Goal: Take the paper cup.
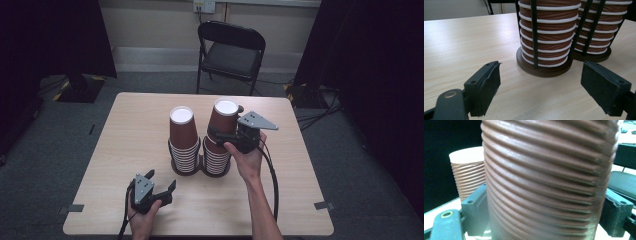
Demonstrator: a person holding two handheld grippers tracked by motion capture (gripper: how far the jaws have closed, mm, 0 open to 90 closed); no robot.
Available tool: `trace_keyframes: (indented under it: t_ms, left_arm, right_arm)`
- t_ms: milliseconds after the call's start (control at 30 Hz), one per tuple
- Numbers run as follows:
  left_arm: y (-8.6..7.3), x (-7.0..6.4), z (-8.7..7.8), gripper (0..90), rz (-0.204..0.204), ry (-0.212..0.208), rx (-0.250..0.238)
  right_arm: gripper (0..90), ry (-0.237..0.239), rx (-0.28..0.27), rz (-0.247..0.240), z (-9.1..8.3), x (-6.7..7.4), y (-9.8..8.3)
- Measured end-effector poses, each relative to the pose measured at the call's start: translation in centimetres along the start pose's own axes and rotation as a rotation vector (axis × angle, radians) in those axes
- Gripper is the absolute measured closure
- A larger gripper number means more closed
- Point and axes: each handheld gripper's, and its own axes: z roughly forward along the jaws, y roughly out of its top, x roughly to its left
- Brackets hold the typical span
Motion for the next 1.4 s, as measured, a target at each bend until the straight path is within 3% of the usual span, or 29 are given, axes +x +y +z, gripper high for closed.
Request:
trace_keyframes:
  t_ms: [200, 767, 933, 1100, 1233, 1300, 1400]
  left_arm:
    - [0.0, 0.1, 0.0, 15.7, -0.034, 0.011, -0.009]
    - [0.0, 0.1, 0.2, 15.7, -0.029, 0.029, 0.010]
    - [0.0, 0.2, 0.1, 15.6, -0.050, 0.008, -0.003]
    - [0.0, 0.1, 0.1, 15.6, -0.030, 0.009, 0.008]
    - [0.0, 0.2, 0.1, 15.8, -0.040, -0.006, 0.001]
    - [0.0, 0.4, 0.2, 16.0, -0.058, -0.033, -0.002]
    - [0.1, 0.4, 0.2, 16.3, -0.051, -0.044, 0.004]
  right_arm:
    - [13.1, 0.012, -0.028, 0.014, -0.4, 0.0, 0.8]
    - [13.2, 0.020, -0.081, 0.053, -1.7, 0.1, 2.7]
    - [13.2, 0.034, -0.112, 0.063, -2.5, 0.1, 3.9]
    - [13.3, 0.035, -0.141, 0.070, -3.3, 0.0, 4.5]
    - [13.4, 0.038, -0.160, 0.099, -3.9, -0.5, 4.6]
    - [13.5, 0.033, -0.172, 0.117, -4.5, -0.7, 4.5]
    - [13.5, 0.027, -0.190, 0.147, -5.7, -1.1, 4.4]
